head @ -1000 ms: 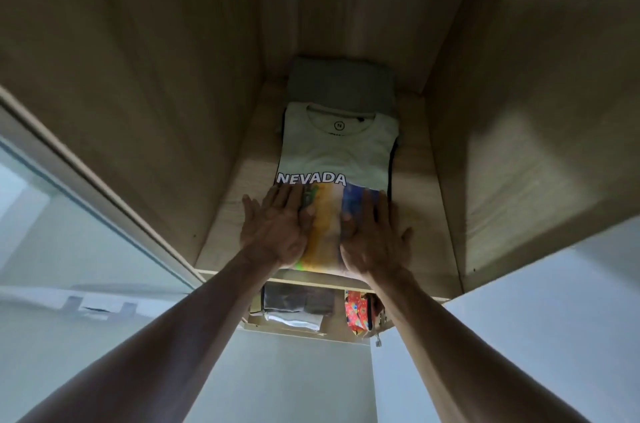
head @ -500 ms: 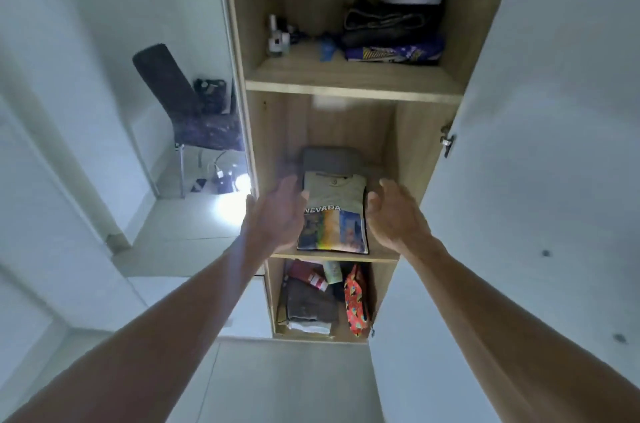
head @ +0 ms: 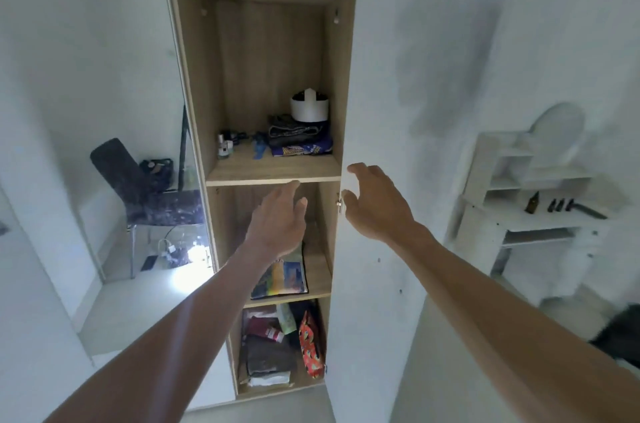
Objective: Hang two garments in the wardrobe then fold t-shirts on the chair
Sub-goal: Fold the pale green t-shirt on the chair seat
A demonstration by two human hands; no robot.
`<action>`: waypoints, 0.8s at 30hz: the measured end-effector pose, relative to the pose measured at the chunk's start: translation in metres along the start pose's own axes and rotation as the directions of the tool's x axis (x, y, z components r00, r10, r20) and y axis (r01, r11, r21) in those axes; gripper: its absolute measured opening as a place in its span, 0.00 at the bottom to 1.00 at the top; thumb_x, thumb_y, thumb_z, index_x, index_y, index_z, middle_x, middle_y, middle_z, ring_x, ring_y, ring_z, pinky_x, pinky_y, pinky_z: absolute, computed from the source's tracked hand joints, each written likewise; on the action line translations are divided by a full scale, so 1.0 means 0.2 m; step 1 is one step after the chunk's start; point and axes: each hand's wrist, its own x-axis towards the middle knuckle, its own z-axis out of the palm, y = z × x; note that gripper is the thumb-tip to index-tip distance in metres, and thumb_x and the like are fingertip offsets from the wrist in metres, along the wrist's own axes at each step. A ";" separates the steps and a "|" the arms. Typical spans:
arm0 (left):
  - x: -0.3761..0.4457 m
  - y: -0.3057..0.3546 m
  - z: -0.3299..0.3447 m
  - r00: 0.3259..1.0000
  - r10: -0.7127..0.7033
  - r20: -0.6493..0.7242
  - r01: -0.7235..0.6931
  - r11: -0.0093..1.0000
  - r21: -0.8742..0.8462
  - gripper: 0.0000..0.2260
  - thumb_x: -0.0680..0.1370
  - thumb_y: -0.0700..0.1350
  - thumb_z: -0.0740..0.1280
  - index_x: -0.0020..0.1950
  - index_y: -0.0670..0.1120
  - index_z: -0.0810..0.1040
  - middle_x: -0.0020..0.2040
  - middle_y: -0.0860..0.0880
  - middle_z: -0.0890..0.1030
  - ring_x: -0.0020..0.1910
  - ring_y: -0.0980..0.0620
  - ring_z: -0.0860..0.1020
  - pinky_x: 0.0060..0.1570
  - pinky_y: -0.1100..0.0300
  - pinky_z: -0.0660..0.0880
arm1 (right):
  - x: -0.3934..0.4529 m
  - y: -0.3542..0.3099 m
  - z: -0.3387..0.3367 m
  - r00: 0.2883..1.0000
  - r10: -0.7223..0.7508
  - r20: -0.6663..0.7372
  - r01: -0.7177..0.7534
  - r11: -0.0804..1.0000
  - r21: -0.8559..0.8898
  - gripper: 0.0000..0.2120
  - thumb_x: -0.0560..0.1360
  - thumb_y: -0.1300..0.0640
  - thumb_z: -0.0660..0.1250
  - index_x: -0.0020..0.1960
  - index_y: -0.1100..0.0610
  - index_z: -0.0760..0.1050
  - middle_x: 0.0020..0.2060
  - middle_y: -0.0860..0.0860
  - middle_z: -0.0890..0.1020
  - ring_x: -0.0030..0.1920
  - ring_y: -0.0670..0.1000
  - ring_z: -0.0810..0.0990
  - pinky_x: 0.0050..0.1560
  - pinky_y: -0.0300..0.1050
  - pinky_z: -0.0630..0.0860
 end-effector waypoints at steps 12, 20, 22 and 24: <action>0.12 0.90 0.17 0.963 0.262 -0.062 -0.269 0.946 -0.182 0.23 0.86 0.46 0.54 0.81 0.47 0.55 0.80 0.49 0.61 0.78 0.51 0.61 0.77 0.56 0.57 | 0.02 0.27 -0.73 0.683 -0.202 -0.702 0.167 0.979 -0.119 0.29 0.76 0.63 0.66 0.75 0.56 0.65 0.73 0.57 0.69 0.70 0.60 0.69 0.64 0.55 0.73; 0.27 1.12 0.24 0.957 0.181 -0.225 -0.252 0.903 -0.347 0.26 0.84 0.59 0.49 0.80 0.51 0.58 0.77 0.51 0.67 0.73 0.54 0.68 0.73 0.50 0.66 | 0.13 0.34 -0.89 0.910 0.066 -0.410 0.192 0.808 0.557 0.20 0.86 0.48 0.53 0.40 0.52 0.74 0.31 0.44 0.76 0.32 0.42 0.74 0.40 0.41 0.70; 0.27 1.11 0.25 0.952 0.180 -0.247 -0.260 0.902 -0.344 0.27 0.84 0.61 0.49 0.80 0.51 0.59 0.76 0.51 0.68 0.70 0.57 0.69 0.70 0.56 0.67 | 0.16 0.35 -0.87 0.908 0.097 -0.408 0.192 0.768 0.611 0.25 0.86 0.45 0.52 0.32 0.52 0.70 0.27 0.46 0.74 0.31 0.43 0.73 0.39 0.41 0.70; 0.26 1.10 0.25 0.942 0.182 -0.281 -0.276 0.898 -0.344 0.29 0.82 0.64 0.48 0.80 0.51 0.60 0.75 0.51 0.69 0.67 0.60 0.70 0.68 0.58 0.68 | 0.20 0.36 -0.85 0.918 0.098 -0.384 0.193 0.735 0.650 0.31 0.83 0.39 0.50 0.39 0.59 0.79 0.33 0.53 0.82 0.37 0.51 0.81 0.45 0.52 0.79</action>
